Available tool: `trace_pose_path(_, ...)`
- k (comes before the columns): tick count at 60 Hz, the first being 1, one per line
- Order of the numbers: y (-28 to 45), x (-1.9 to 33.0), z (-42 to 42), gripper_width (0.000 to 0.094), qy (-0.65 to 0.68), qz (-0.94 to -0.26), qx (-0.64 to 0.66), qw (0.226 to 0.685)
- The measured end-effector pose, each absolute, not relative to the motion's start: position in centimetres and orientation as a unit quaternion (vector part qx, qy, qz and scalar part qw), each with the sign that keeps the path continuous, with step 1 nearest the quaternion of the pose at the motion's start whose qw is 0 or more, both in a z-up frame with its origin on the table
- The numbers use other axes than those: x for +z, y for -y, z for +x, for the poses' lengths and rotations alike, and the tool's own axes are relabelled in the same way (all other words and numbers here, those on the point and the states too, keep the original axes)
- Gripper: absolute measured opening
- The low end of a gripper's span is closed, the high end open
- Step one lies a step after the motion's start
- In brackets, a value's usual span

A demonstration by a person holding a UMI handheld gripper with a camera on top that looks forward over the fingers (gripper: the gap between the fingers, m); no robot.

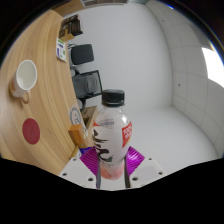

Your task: Pour water

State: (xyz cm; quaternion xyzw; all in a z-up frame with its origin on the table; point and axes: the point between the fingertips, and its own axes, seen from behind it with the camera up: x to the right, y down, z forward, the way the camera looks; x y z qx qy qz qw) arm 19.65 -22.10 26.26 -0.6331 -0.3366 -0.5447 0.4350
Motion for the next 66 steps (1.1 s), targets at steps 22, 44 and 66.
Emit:
trace_pose_path(22, 17.4, 20.2, 7.6, 0.0322, 0.575, -0.408, -0.672, 0.226)
trace_pose_path(44, 17.4, 19.6, 7.8, 0.0327, 0.532, -0.518, -0.608, 0.281)
trace_pose_path(66, 19.2, 27.0, 8.3, 0.0327, 0.179, -0.768, -0.215, 0.575)
